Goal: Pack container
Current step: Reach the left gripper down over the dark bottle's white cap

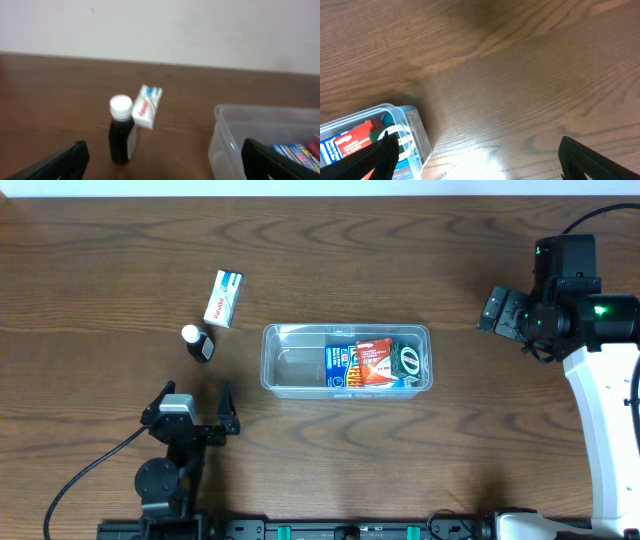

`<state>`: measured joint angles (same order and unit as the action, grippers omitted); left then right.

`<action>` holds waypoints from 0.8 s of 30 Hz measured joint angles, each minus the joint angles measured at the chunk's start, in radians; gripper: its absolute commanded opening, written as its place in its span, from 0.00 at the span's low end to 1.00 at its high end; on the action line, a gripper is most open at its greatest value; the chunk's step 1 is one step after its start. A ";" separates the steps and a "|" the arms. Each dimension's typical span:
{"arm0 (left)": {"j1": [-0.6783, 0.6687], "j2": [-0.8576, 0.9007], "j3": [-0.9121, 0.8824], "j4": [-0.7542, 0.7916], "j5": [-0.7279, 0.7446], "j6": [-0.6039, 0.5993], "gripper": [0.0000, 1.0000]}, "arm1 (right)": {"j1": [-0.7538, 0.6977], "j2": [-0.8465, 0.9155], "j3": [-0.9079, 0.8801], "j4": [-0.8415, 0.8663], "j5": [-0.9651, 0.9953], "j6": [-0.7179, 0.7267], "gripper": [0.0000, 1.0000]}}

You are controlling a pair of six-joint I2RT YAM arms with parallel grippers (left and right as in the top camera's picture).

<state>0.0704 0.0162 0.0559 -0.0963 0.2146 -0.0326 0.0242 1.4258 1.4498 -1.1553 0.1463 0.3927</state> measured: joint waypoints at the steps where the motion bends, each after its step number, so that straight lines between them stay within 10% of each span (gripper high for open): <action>1: 0.000 0.006 0.013 -0.036 0.008 -0.002 0.98 | 0.000 0.000 0.000 0.000 0.000 0.000 0.99; 8: 0.000 0.239 0.291 -0.327 -0.001 -0.019 0.98 | 0.000 0.000 -0.003 0.000 -0.001 0.000 0.99; 24: 0.001 1.070 0.885 -0.479 -0.011 0.121 0.98 | 0.000 0.001 -0.006 0.000 -0.005 0.000 0.99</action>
<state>0.0711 1.0866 0.9409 -0.5751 0.2031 0.0879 0.0242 1.4265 1.4441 -1.1553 0.1410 0.3927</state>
